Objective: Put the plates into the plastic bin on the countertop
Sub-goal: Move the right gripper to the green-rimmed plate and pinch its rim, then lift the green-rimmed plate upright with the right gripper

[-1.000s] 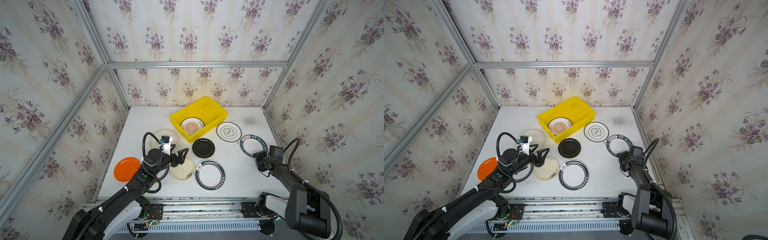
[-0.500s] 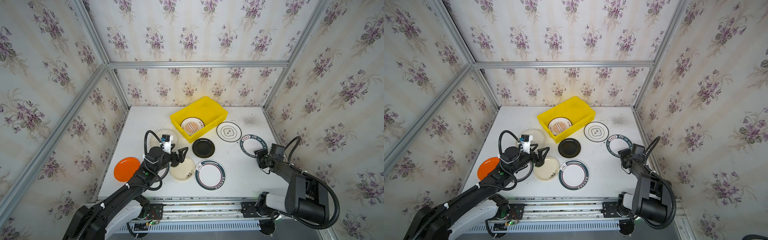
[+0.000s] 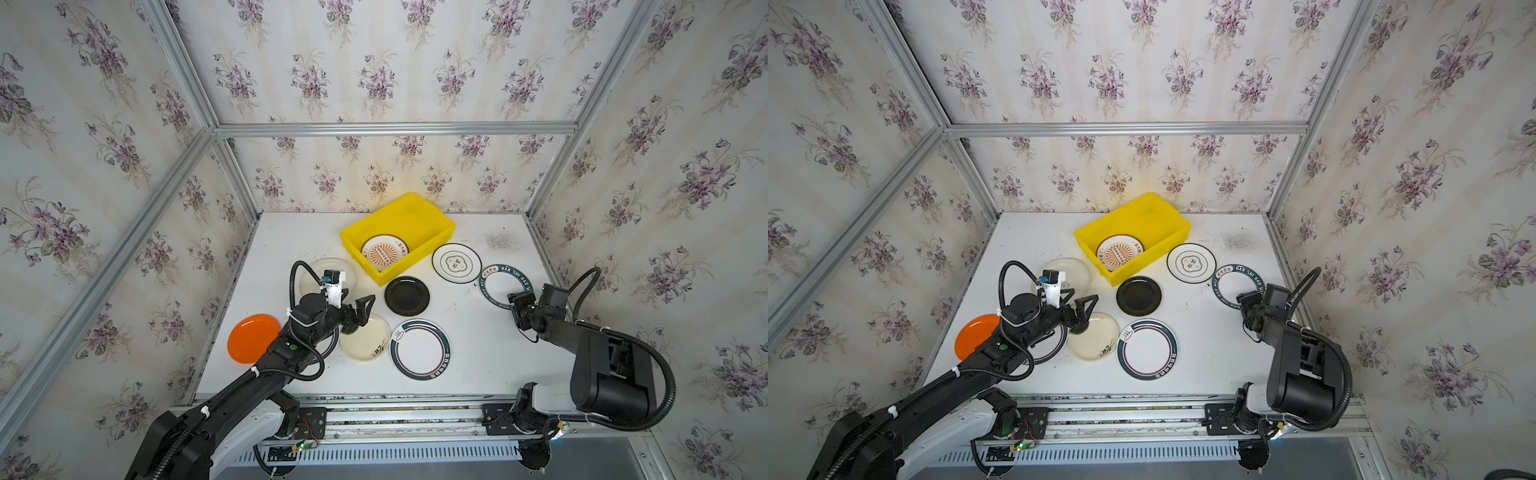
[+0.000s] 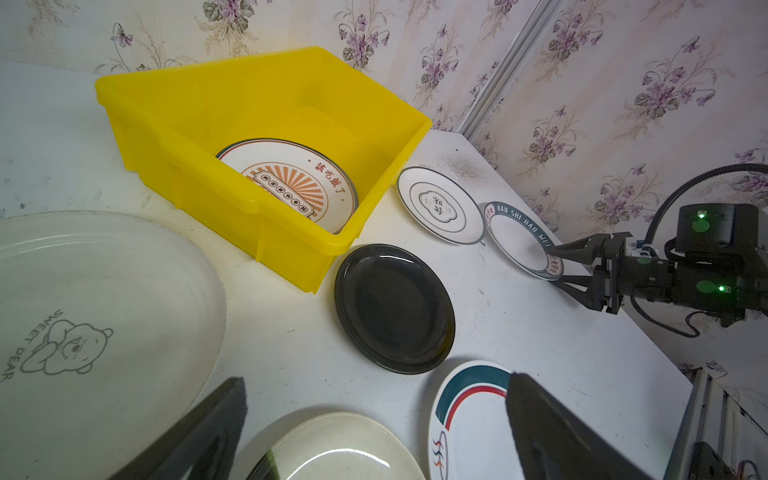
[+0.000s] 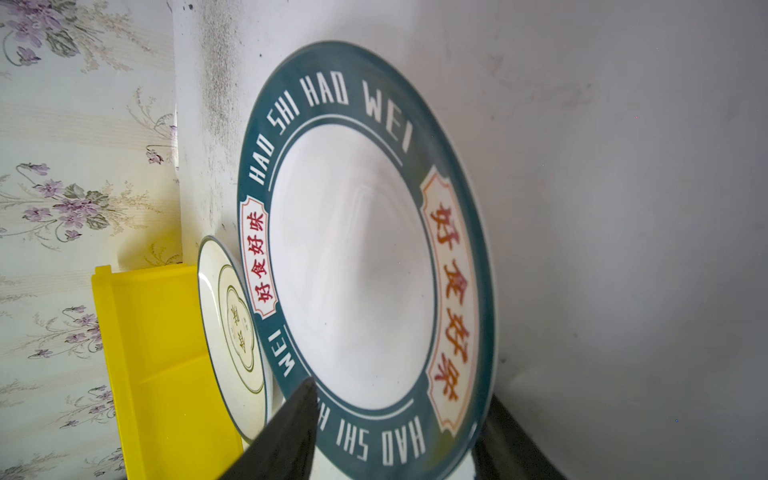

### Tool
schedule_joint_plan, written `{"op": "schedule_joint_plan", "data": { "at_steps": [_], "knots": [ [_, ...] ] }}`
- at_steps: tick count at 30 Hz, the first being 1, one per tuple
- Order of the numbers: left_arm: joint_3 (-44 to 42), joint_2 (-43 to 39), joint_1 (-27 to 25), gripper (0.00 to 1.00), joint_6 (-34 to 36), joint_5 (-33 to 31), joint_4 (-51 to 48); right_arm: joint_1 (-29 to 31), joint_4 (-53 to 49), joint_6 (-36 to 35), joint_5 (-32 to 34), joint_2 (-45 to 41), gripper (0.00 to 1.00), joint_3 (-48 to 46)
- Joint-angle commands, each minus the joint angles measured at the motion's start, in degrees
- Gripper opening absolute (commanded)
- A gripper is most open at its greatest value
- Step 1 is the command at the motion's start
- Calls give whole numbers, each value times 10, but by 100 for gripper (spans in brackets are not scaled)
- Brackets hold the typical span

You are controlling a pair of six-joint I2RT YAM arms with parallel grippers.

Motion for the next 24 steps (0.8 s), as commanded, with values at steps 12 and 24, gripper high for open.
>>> {"op": "schedule_joint_plan", "data": {
  "at_steps": [12, 24],
  "knots": [
    [6, 2, 1, 100, 10, -14, 1, 0, -60, 16, 22, 11, 19, -4],
    [9, 6, 1, 100, 10, -20, -3, -1, -65, 16, 29, -6, 4, -2]
  ]
}}
